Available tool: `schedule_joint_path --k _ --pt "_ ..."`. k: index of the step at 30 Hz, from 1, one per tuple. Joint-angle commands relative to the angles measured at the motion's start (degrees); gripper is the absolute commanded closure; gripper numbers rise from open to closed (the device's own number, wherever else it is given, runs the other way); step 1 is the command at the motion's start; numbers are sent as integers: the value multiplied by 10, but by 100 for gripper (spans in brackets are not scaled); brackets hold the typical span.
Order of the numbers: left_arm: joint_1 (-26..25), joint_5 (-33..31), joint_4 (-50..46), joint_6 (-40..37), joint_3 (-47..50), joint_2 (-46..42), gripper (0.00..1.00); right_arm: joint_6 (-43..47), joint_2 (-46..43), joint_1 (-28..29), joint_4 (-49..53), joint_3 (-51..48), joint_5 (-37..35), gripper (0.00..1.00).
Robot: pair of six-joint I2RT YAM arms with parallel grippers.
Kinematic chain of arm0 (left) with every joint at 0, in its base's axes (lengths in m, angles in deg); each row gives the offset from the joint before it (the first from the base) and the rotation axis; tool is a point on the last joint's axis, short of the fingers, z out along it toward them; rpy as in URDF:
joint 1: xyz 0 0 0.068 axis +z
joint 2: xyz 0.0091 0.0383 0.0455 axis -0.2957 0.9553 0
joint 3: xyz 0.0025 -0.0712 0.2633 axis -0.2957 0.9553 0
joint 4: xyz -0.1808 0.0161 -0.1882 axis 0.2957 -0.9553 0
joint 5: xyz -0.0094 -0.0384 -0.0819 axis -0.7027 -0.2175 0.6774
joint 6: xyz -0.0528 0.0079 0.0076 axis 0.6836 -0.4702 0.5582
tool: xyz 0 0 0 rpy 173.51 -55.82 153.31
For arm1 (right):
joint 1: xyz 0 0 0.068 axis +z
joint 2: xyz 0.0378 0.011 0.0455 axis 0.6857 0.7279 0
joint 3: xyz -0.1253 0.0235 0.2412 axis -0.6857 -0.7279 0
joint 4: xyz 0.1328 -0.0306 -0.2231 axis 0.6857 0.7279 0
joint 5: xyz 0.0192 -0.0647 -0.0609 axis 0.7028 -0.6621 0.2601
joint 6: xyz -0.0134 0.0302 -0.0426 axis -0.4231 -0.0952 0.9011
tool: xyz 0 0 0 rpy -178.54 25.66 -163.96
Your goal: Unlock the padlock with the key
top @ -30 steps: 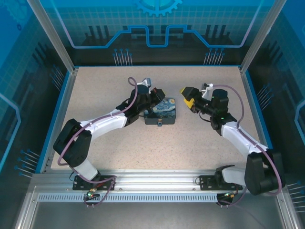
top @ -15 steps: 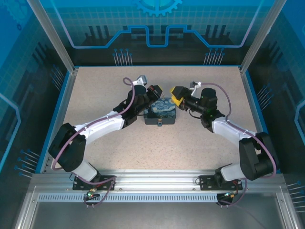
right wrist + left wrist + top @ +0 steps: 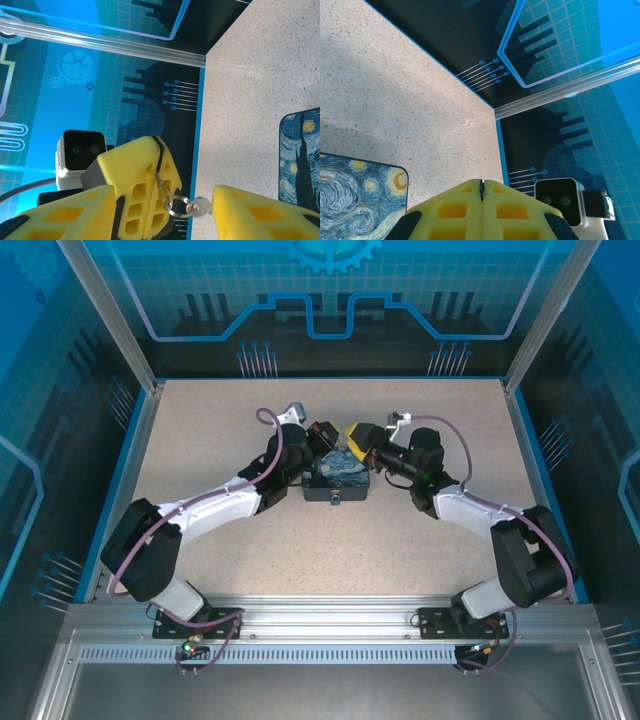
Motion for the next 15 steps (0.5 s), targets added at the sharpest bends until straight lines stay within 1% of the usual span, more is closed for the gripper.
schedule_joint_path --k 1,6,9,14,15 --pt "-8 -28 36 29 16 -16 100 -22 24 13 -62 11 -28 49" --pt "-13 -48 53 54 28 -17 100 -47 58 27 -105 21 -32 55" --pt "-15 -61 57 58 32 -19 100 -48 60 30 -110 19 -34 59" --pt "-17 -74 60 63 33 -21 100 -49 56 30 -109 15 -34 69" --pt "-16 -76 61 65 33 -20 100 -49 56 30 -109 14 -33 70"
